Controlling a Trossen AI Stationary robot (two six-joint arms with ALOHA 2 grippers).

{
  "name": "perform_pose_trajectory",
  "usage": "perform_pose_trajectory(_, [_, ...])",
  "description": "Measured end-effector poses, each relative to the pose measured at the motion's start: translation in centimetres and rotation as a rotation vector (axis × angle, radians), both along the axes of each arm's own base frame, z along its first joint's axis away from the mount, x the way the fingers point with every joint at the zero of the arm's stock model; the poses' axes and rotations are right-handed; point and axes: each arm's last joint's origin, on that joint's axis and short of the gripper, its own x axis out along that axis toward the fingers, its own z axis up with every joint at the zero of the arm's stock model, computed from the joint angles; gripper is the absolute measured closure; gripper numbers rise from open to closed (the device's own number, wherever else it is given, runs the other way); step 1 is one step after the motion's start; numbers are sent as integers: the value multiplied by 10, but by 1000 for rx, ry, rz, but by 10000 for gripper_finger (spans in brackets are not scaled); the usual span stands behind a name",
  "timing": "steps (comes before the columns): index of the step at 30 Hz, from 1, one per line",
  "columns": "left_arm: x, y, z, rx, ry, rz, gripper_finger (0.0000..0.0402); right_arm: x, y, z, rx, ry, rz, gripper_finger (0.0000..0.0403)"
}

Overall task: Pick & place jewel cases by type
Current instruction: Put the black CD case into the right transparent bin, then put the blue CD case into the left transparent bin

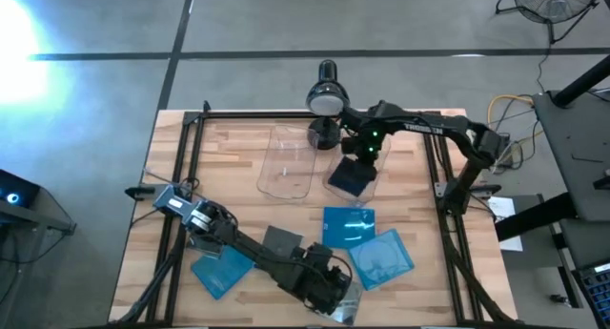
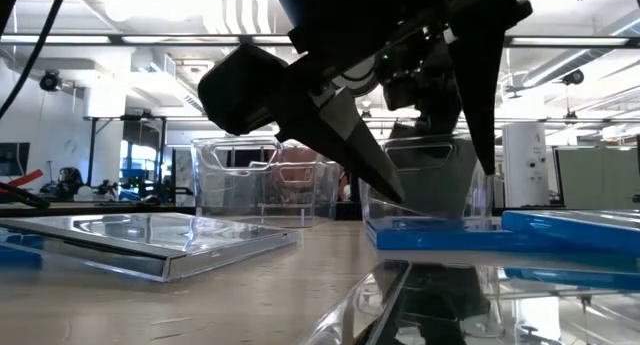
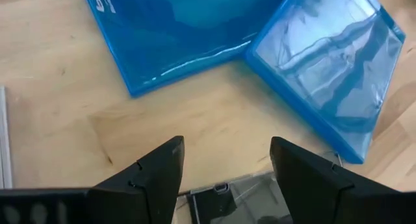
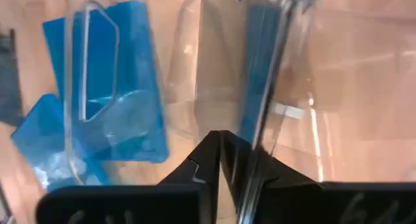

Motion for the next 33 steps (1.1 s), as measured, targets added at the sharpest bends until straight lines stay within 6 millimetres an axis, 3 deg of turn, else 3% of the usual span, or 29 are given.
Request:
perform_pose_trajectory(5, [0,0,0,5,1,-2,188,-1,-3,6,-172,67,-36,306])
perform_pose_trajectory(11, [0,1,-1,39,22,-43,188,-16,5,29,-252,44,-120,192])
perform_pose_trajectory(16, [-1,2,-1,74,50,-83,188,-53,33,65,-398,-26,-188,134])
perform_pose_trajectory(19, [1,4,-2,90,75,-126,188,-87,56,70,-417,-20,-236,119])
perform_pose_trajectory(23, [4,12,-4,121,129,-208,188,-133,91,49,-224,57,-379,117])
perform_pose_trajectory(27, [14,23,-4,118,160,-355,188,-166,118,20,-36,55,-542,123])
perform_pose_trajectory(33, [36,40,1,103,62,-462,188,-181,132,-14,123,-24,-706,124])
